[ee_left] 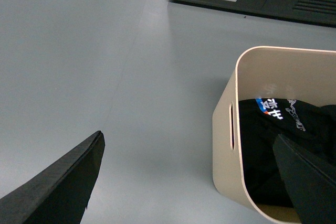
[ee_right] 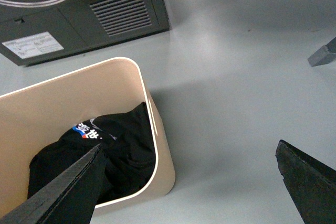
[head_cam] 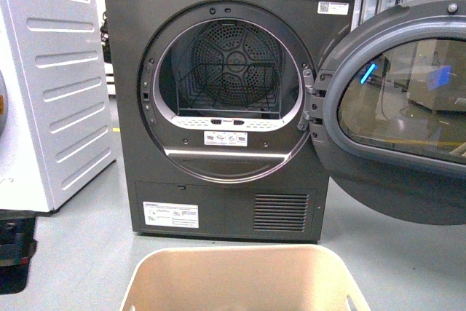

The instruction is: Move hamper under clothes hanger

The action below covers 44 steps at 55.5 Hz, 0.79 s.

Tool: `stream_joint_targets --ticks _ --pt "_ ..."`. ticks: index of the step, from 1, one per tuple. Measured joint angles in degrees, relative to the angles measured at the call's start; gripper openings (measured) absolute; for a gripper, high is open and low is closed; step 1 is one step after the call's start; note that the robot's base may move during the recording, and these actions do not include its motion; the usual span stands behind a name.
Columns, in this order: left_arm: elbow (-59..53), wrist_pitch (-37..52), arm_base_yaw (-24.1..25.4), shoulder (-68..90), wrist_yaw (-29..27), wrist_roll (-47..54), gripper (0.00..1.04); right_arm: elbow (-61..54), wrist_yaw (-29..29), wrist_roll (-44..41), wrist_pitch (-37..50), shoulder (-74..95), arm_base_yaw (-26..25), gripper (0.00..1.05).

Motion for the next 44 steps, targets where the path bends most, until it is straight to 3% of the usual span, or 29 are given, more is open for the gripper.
stream_joint_targets --ticks 18,30,44 --pt "12.59 5.01 -5.18 25.88 -0.42 0.55 0.98 16.98 1.51 -2.86 4.50 32.85 4.24 0.97" --pt "16.76 5.40 -9.11 34.99 -3.08 -4.00 0.98 28.61 -0.52 -8.44 -3.15 44.44 6.29 0.97" --pt "19.58 5.25 -8.55 39.39 -3.28 -6.60 0.98 36.59 -0.13 -10.75 -8.74 50.99 8.52 0.97"
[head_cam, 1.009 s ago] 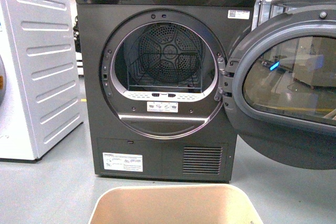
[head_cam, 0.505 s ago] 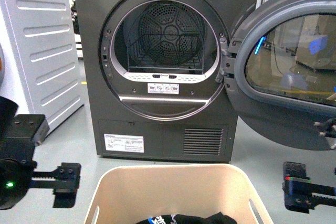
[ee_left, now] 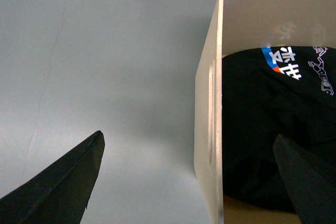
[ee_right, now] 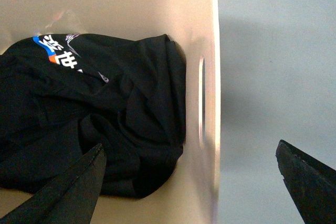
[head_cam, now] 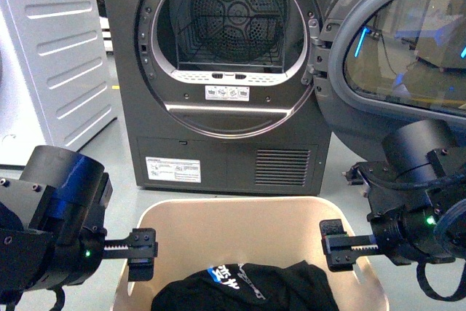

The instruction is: Move hamper under clothes hanger

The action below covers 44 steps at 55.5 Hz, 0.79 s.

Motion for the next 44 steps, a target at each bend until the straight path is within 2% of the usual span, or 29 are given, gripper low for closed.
stream_joint_targets --ticks 16,44 --pt "4.35 -7.56 0.90 2.10 3.98 -5.57 0.98 3.30 1.25 0.02 -4.96 3.67 0.68 0.97" --pt "7.39 -10.19 1.18 5.22 6.64 -7.78 0.98 6.75 2.34 0.00 -5.77 7.72 0.33 0.97"
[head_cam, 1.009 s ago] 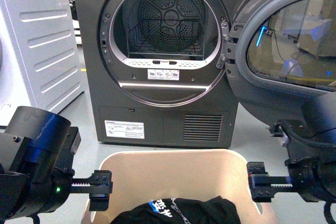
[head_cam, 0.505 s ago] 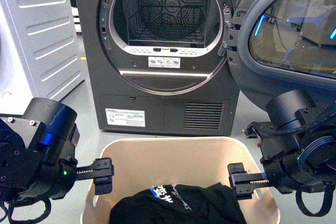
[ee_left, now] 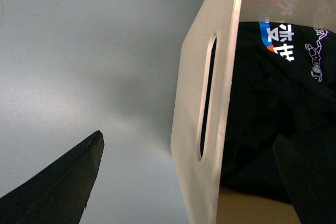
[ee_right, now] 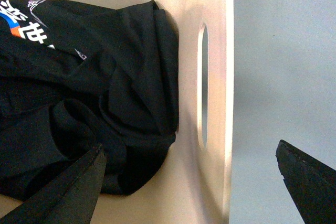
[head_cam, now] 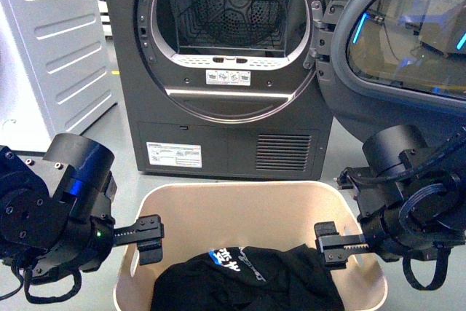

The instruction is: Move hamper under clothes hanger

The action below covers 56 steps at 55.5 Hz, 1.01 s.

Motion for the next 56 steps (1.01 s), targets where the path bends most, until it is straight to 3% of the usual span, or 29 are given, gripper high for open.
stream_joint_targets --ticks 29,34,46,56 --pt "6.45 -5.40 -0.20 4.22 -0.85 0.81 0.98 8.07 0.81 -2.19 -5.51 4.92 -2.05 0.97" --pt "7.63 -6.36 -0.48 5.05 -1.07 0.83 0.98 8.26 1.11 -2.36 -5.75 5.27 -2.05 0.90" --pt "10.54 -8.31 -1.68 6.29 -1.60 0.90 0.67 8.66 2.19 -2.56 -6.67 6.03 -2.01 0.76" --pt "12.17 -9.99 -2.38 6.69 -1.99 0.87 0.37 9.81 3.39 -2.36 -7.17 6.82 -1.62 0.45"
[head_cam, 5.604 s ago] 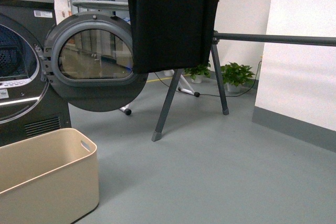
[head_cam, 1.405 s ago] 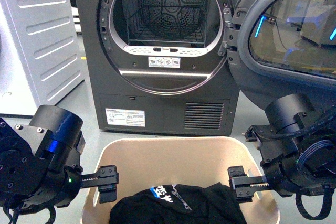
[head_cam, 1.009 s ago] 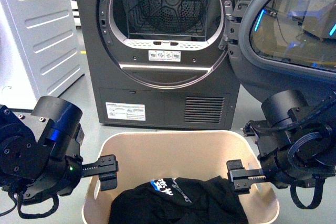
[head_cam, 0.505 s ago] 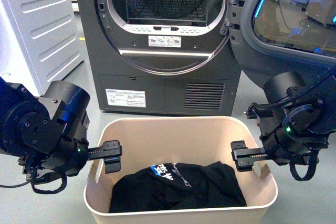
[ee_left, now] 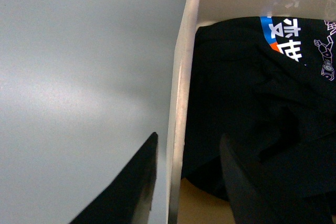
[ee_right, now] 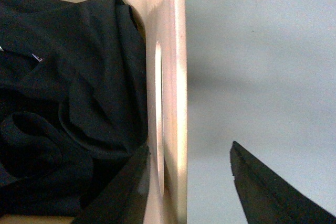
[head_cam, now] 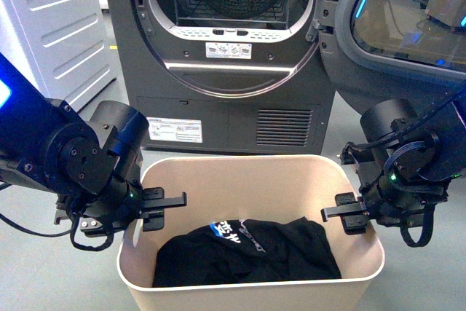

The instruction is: Move hamper under clothes hanger

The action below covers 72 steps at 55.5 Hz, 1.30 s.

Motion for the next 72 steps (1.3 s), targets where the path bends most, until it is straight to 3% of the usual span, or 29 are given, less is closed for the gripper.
stream_joint_targets --ticks 4,10,13,72 --pt "0.00 -0.55 -0.20 0.15 -0.09 0.00 0.26 0.37 0.31 0.04 -0.22 0.17 0.20 0.36" --pt "-0.17 -0.92 -0.28 0.42 -0.68 0.15 0.04 0.66 0.52 0.22 -1.14 0.28 0.72 0.13" --pt "-0.50 -0.90 -0.24 0.33 -0.61 0.22 0.04 0.66 0.59 0.79 -1.20 0.28 0.94 0.03" --pt "-4.74 -1.22 -0.37 -6.58 -1.09 2.12 0.04 -6.40 0.83 0.87 -0.26 -8.50 0.52 0.03"
